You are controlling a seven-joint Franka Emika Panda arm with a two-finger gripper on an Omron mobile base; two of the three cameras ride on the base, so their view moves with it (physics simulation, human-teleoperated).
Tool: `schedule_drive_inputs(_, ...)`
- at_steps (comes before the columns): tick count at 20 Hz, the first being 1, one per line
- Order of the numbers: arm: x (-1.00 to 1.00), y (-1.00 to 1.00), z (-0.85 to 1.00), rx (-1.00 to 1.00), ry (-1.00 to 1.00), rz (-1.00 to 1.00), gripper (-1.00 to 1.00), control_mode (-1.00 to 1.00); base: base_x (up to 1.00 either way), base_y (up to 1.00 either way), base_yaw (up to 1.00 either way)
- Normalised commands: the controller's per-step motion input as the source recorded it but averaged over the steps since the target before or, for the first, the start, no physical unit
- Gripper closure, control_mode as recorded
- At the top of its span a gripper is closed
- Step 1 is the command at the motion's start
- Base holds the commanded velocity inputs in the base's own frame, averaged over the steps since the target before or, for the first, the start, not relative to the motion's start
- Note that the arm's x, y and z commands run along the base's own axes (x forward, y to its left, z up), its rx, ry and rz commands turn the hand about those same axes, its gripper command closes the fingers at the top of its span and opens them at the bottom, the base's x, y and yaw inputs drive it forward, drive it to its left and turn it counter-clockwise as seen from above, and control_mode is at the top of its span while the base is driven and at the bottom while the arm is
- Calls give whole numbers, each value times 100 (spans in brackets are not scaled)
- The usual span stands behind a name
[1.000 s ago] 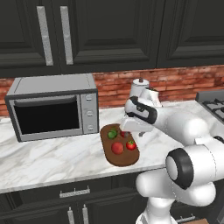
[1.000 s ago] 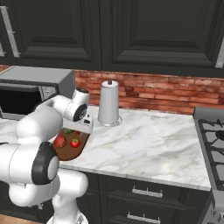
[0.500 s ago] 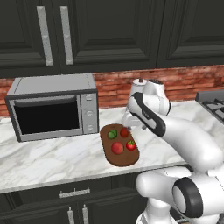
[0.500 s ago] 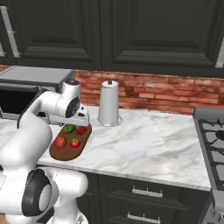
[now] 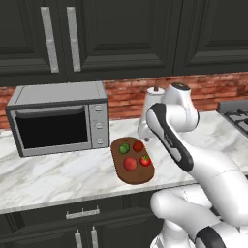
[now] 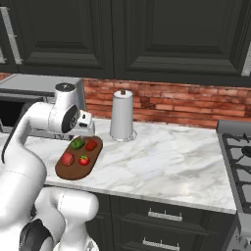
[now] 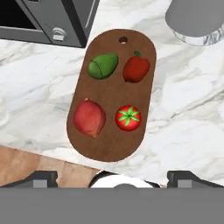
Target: Place the avocado, onion, tomato, and bell pepper on the cutting board.
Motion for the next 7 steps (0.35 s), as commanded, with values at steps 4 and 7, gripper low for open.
schedule_drive_inputs(4,-40,0,24,-4,-12,-2,-100,-100,0,0,0)
schedule_drive_inputs(7,-36,1,16,-4,-9,0,-100,-100,0,0,0)
